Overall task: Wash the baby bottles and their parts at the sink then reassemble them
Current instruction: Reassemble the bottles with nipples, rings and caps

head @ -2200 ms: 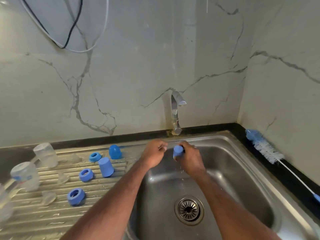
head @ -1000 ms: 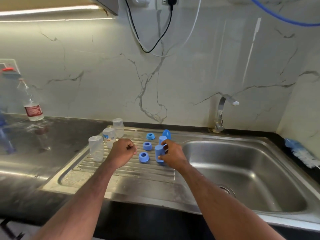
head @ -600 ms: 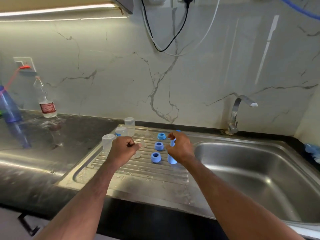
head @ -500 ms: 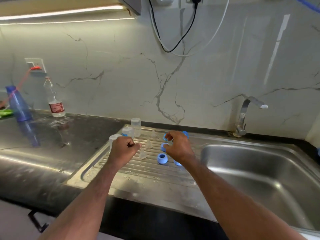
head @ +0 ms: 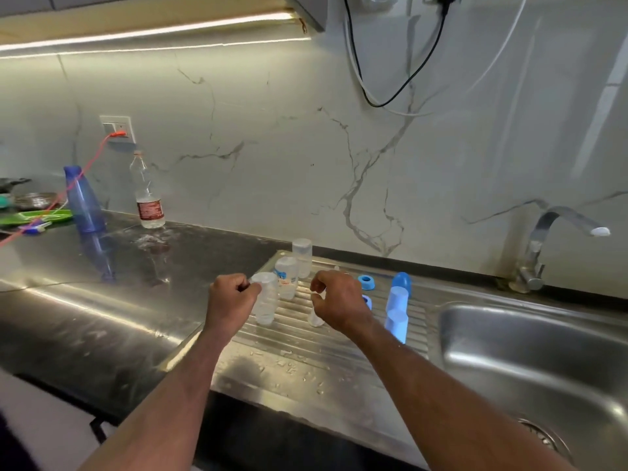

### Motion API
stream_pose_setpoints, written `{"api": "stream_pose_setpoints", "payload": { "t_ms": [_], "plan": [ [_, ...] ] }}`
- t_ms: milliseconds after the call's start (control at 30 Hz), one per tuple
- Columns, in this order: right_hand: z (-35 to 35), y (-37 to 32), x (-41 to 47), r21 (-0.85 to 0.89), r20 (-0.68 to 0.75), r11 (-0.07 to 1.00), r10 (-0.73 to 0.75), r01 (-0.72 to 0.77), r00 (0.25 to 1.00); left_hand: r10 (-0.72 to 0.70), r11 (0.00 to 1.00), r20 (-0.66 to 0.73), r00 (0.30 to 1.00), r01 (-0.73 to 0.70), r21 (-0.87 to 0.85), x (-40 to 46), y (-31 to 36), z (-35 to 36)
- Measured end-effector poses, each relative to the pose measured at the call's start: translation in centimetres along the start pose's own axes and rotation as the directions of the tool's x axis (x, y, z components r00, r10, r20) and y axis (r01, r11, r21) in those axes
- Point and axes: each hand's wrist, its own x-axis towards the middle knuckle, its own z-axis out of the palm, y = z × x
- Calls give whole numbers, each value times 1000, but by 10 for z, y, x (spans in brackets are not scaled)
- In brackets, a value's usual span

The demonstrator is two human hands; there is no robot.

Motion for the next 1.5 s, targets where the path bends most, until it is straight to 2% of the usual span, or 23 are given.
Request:
{"api": "stream_pose_setpoints", "payload": {
  "t_ms": [133,233,367,467,600,667,733,767,833,900,967,1067,1133,1300,1433,1500],
  "plan": [
    [-2,-2,28,12,-38,1000,10,-10,999,-7,999,-78,997,4,-45,44,7,-1],
    [-3,1,51,8,-29,1000,25,-25,999,18,1000,-69,997,-17,19,70,11,5],
    [-2,9,75,67,-32,997,46,-44,998,50,995,18,999,-52,87,92,6,18],
    [7,11,78,87,2,996,6,-7,1000,102,988,131,986,-115,99,95,-9,21],
    [20,16,71,56,79,998,-46,42,996,160,970,360,919,-214,116,87,-33,16],
    [22,21,69,57,83,998,-40,35,996,107,956,443,890,-214,200,83,-43,14],
    [21,25,66,41,89,999,-32,28,996,61,949,425,903,-184,256,79,-45,10],
    [19,27,64,27,106,999,-28,25,994,66,955,367,928,-165,245,75,-42,8],
    [12,32,61,-10,195,1000,-11,14,981,54,994,205,977,-73,85,66,-38,7],
    [5,36,54,-85,306,996,7,20,952,-55,976,78,995,70,-205,55,-38,6],
    [-1,36,43,-146,386,989,25,34,922,-195,889,56,979,200,-413,43,-39,7],
    [5,34,29,-143,421,989,24,40,907,-284,824,62,957,277,-495,25,-36,12],
    [10,33,22,-165,409,985,25,47,912,-285,834,57,957,277,-477,15,-32,14],
    [10,33,11,-137,370,990,32,20,929,-203,942,105,974,223,-251,-4,-32,17],
    [7,34,11,-128,340,992,29,15,940,-70,997,138,988,66,35,3,-23,11],
    [7,35,12,-117,343,993,31,10,939,-23,995,150,988,8,101,13,-19,9]
  ]
}}
